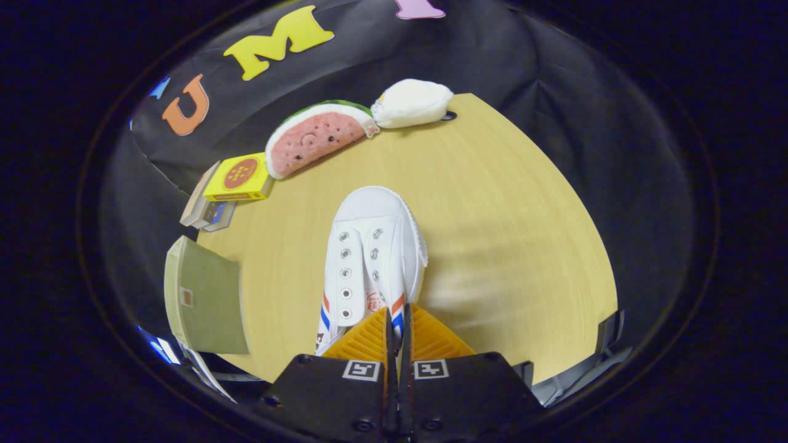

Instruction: Open the storage box then place both shoes into the box .Put the left shoe in first, then the right shoe, with the right side of both shoes facing outward in a uniform manner.

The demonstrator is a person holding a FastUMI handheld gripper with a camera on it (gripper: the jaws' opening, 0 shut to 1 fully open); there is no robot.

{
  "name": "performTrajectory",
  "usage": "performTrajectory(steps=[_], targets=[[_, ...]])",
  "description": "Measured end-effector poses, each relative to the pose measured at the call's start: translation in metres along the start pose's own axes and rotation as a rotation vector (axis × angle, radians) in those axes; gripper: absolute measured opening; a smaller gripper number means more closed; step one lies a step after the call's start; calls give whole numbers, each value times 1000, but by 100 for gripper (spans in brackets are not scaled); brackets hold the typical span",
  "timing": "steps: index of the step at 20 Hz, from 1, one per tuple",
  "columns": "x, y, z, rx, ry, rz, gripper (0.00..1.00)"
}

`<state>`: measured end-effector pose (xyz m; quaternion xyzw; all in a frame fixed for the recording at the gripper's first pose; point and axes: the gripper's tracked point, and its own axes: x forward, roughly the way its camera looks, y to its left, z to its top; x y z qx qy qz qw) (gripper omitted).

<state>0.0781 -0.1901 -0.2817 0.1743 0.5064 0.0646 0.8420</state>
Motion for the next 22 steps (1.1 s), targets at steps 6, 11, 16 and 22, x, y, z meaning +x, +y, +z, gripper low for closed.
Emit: performTrajectory(steps=[6,11,16,22], targets=[[-42,177,-18,-30,-33,111,6],[-41,314,-35,-102,-60,156,6],[-6,381,-61,-168,-46,106,6],[38,393,-86,-245,-33,-13,6]])
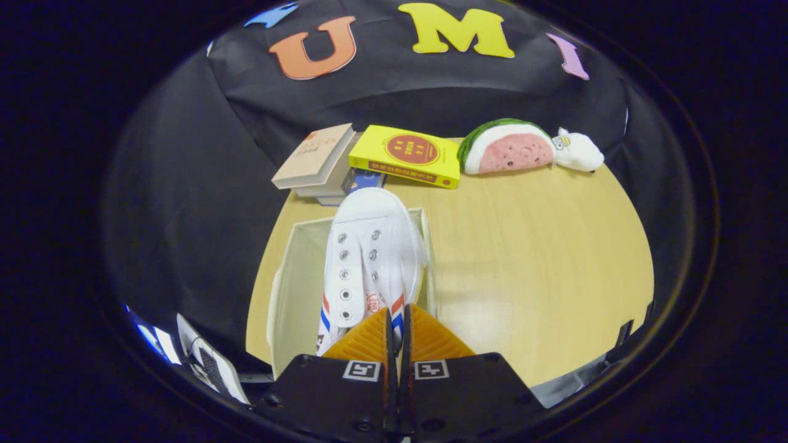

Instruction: Open the storage box then place both shoes into the box .Put the left shoe in first, then the right shoe, with the right side of both shoes facing outward in a uniform manner.

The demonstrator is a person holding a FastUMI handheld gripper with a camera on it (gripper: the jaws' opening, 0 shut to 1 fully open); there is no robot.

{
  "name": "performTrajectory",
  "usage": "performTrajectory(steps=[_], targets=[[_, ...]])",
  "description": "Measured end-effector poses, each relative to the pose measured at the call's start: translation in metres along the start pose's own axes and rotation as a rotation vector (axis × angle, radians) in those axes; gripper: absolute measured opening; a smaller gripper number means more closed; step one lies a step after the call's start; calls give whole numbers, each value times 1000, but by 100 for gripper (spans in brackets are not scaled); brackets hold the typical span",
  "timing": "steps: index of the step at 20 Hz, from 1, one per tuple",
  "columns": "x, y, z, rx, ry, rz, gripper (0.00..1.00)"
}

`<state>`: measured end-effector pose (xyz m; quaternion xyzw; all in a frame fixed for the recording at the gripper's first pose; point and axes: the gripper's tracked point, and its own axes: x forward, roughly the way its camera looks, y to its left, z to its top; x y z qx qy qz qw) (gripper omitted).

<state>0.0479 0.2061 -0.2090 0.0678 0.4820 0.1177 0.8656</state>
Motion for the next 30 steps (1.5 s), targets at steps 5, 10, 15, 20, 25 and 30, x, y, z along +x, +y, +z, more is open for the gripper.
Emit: performTrajectory(steps=[5,10,15,20,25,30], targets=[[26,-11,-22,-31,42,-67,6],[42,-9,-23,-61,42,-90,6],[43,-6,-14,-108,-1,-109,24],[2,-7,6,-136,-153,-108,52],[-71,-24,29,-91,-370,-135,81],[-146,-57,41,-84,-586,-208,92]])
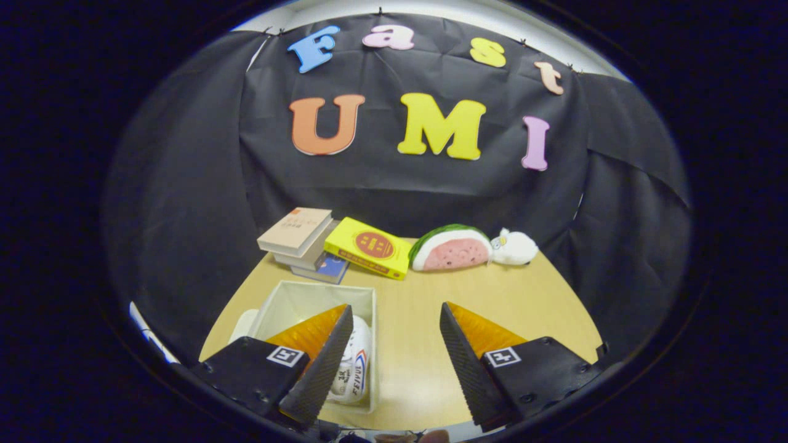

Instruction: Open the storage box then place both shoes into the box .Put the left shoe in first, then the right shoe, with the right side of both shoes facing outward in a uniform manner.

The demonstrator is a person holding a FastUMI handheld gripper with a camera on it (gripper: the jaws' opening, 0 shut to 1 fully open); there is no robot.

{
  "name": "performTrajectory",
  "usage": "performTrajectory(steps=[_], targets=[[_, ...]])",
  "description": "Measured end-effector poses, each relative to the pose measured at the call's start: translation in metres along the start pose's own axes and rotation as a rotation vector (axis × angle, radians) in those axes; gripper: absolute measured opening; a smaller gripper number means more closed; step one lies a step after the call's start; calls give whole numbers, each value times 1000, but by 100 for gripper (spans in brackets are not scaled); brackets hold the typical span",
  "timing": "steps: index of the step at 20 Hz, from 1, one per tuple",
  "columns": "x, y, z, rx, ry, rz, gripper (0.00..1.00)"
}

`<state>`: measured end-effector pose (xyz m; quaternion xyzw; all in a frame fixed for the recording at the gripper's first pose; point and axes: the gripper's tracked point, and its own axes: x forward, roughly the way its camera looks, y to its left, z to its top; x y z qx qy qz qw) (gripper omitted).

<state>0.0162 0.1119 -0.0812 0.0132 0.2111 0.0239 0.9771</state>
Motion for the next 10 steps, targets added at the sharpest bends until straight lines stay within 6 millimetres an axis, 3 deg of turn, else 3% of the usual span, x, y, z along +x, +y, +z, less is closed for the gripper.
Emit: performTrajectory(steps=[2,10], targets=[[-19,-11,12,26,-50,-12,98],[-79,-58,28,83,-220,-86,99]])
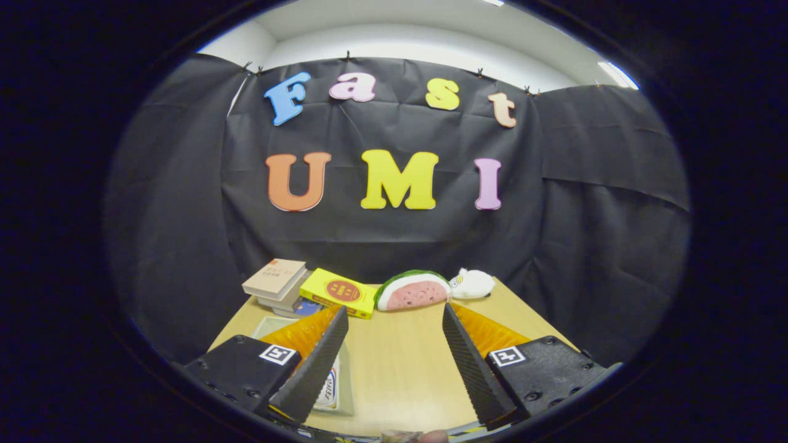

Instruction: Open the storage box then place both shoes into the box .Put the left shoe in first, then the right shoe, with the right side of both shoes facing outward in a uniform manner.

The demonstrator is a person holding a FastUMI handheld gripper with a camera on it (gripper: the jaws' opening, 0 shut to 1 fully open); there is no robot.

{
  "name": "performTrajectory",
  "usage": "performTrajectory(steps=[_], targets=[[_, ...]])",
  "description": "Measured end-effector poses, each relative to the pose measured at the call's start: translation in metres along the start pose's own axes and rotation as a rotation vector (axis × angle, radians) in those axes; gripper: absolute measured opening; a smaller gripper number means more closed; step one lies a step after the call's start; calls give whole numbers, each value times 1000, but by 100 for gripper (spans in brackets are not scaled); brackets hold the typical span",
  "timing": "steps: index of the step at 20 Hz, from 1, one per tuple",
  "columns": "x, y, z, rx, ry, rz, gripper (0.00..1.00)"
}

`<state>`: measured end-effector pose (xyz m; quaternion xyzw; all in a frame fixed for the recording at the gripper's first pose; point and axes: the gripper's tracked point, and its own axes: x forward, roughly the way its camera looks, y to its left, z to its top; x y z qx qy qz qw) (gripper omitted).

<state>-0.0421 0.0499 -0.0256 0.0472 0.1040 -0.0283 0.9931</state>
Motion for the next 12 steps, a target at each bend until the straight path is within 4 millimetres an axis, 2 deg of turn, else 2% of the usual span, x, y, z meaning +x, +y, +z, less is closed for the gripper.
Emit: performTrajectory(steps=[7,12], targets=[[-36,-13,7,-20,-49,-28,100],[-47,-17,15,-10,-64,-42,100]])
